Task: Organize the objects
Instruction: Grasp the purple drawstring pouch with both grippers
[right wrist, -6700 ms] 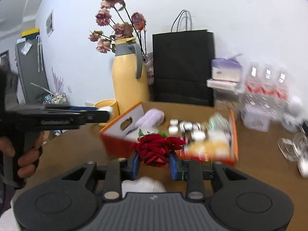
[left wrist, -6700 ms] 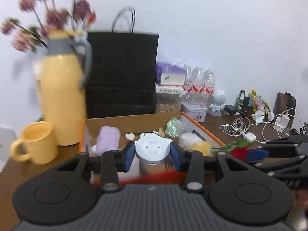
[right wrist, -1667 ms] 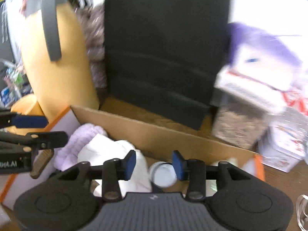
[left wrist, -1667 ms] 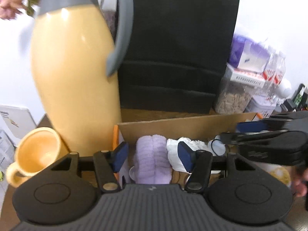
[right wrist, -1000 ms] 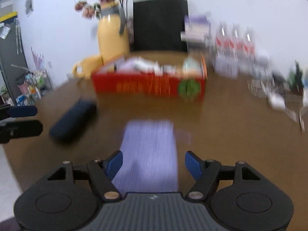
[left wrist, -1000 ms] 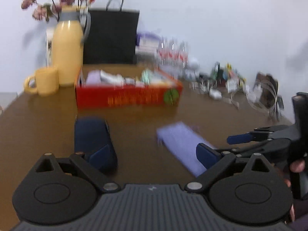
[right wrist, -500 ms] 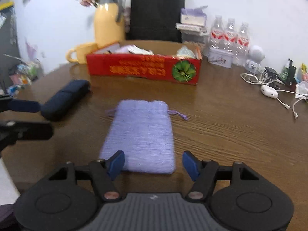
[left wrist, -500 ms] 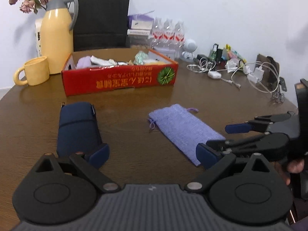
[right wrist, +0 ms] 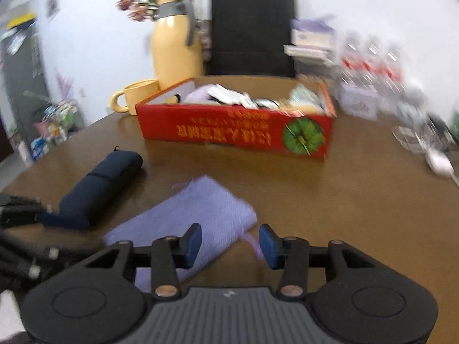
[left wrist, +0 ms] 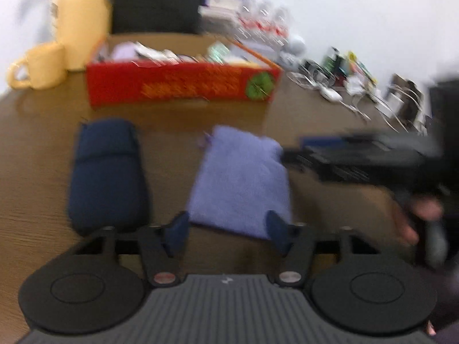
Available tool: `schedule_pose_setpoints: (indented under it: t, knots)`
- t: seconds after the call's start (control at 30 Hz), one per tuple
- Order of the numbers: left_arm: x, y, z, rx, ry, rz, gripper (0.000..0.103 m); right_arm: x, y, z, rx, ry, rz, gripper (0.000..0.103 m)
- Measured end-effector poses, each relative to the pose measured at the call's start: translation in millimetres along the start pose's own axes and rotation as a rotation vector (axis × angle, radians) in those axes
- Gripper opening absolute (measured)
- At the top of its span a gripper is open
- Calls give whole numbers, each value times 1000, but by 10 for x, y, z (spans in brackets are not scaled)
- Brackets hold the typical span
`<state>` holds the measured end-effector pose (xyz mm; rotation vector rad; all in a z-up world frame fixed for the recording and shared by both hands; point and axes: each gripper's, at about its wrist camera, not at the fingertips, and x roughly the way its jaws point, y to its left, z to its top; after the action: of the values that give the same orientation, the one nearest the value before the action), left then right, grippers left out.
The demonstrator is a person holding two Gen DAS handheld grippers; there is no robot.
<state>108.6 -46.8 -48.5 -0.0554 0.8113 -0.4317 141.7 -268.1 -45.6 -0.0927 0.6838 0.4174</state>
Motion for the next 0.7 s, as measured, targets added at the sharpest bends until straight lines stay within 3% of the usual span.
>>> schedule_pose_setpoints:
  t: [0.1, 0.17, 0.27, 0.33, 0.4, 0.53, 0.7]
  knots:
    - [79, -54, -10, 15, 5, -15, 51, 293, 14, 141, -56, 14, -15, 42]
    - [93, -28, -9, 3, -14, -5, 42, 445, 2, 197, -54, 3, 4, 35]
    - [83, 32, -27, -17, -47, 72, 30, 486, 0, 131, -8, 15, -5, 27]
    - [60, 65, -32, -29, -59, 112, 28, 348, 40, 51, 23, 32, -35, 26]
    - [35, 106, -34, -50, -60, 124, 28, 158, 95, -79, 82, 51, -63, 28]
    - [-40, 97, -60, -52, -50, 138, 32, -264, 315, -431, 181, 41, -14, 29]
    - [-110, 87, -118, -53, -43, 142, 51, -437, 257, -619, 270, -17, -22, 33]
